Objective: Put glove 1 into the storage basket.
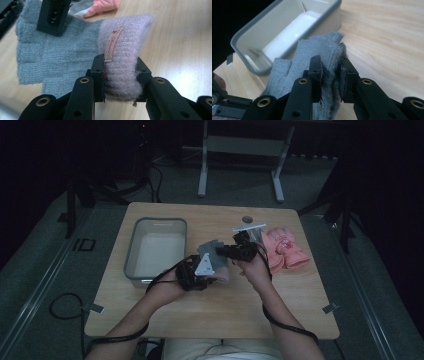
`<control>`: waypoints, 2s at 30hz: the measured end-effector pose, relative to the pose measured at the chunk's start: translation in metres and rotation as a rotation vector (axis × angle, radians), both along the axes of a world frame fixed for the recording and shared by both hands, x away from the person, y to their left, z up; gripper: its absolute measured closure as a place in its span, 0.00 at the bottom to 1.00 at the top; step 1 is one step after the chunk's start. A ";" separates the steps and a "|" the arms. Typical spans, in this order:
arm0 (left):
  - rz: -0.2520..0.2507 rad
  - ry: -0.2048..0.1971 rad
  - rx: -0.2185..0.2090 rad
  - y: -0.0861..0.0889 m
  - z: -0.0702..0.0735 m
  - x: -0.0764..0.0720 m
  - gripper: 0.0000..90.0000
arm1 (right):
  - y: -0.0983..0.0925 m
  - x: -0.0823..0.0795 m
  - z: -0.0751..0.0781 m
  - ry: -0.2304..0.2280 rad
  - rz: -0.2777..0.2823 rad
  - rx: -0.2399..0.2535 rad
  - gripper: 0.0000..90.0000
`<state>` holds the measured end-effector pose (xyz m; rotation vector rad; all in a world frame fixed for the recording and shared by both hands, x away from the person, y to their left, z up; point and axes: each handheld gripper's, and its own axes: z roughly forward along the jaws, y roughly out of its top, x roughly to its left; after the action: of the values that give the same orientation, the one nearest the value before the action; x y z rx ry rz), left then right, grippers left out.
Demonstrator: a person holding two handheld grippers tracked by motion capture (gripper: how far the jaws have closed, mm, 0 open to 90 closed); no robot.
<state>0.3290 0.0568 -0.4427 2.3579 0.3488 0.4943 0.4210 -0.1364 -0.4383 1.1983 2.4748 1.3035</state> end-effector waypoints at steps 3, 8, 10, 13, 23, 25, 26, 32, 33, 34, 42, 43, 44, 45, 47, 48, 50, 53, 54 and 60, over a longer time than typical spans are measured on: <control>0.008 -0.014 0.014 0.007 0.010 0.003 0.76 | 0.009 0.004 0.010 -0.010 0.001 0.007 0.83; 0.024 -0.038 0.020 0.025 0.027 0.007 0.76 | 0.026 0.009 0.029 -0.037 0.014 0.028 0.83; 0.036 -0.058 0.027 0.032 0.030 0.007 0.76 | 0.034 0.011 0.036 -0.052 0.022 0.026 0.83; 0.046 -0.070 0.032 0.042 0.032 0.009 0.76 | 0.047 0.016 0.041 -0.059 0.033 0.022 0.83; 0.085 -0.068 0.034 0.081 0.037 0.012 0.76 | 0.088 0.024 0.048 -0.062 0.074 0.029 0.83; 0.089 -0.065 0.033 0.085 0.037 0.013 0.76 | 0.096 0.026 0.049 -0.065 0.083 0.031 0.83; 0.092 -0.064 0.034 0.089 0.037 0.014 0.76 | 0.101 0.027 0.048 -0.066 0.087 0.028 0.83; 0.109 -0.032 0.051 0.116 0.032 0.022 0.76 | 0.128 0.035 0.043 -0.058 0.111 0.019 0.83; 0.110 -0.024 0.058 0.120 0.031 0.024 0.76 | 0.132 0.036 0.041 -0.050 0.112 0.021 0.83; 0.113 -0.019 0.064 0.123 0.029 0.025 0.75 | 0.136 0.038 0.039 -0.044 0.119 0.017 0.83; 0.130 0.027 0.067 0.147 0.007 0.041 0.75 | 0.163 0.050 0.018 -0.012 0.122 0.008 0.83; 0.130 0.031 0.069 0.149 0.004 0.042 0.75 | 0.165 0.052 0.014 -0.011 0.124 0.006 0.83; 0.127 0.044 0.075 0.150 0.001 0.045 0.75 | 0.167 0.053 0.011 -0.005 0.125 0.007 0.83; 0.127 0.054 0.081 0.152 -0.002 0.047 0.75 | 0.168 0.055 0.007 0.001 0.130 -0.001 0.83; 0.127 0.064 0.108 0.152 -0.010 0.051 0.75 | 0.172 0.059 -0.002 0.020 0.140 -0.008 0.83; 0.131 0.067 0.116 0.152 -0.015 0.052 0.75 | 0.173 0.061 -0.006 0.029 0.142 -0.016 0.83; 0.128 0.091 0.126 0.153 -0.025 0.057 0.75 | 0.176 0.063 -0.014 0.047 0.137 -0.027 0.83; 0.130 0.126 0.149 0.153 -0.035 0.063 0.75 | 0.180 0.067 -0.028 0.066 0.134 -0.053 0.83; 0.132 0.135 0.150 0.153 -0.037 0.065 0.75 | 0.181 0.068 -0.032 0.069 0.133 -0.060 0.83; 0.114 0.164 0.202 0.149 -0.046 0.075 0.75 | 0.184 0.075 -0.046 0.088 0.130 -0.098 0.83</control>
<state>0.4037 0.2056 -0.4887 2.5934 0.5327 0.4059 0.4965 0.0476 -0.4839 1.1122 2.6857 1.1660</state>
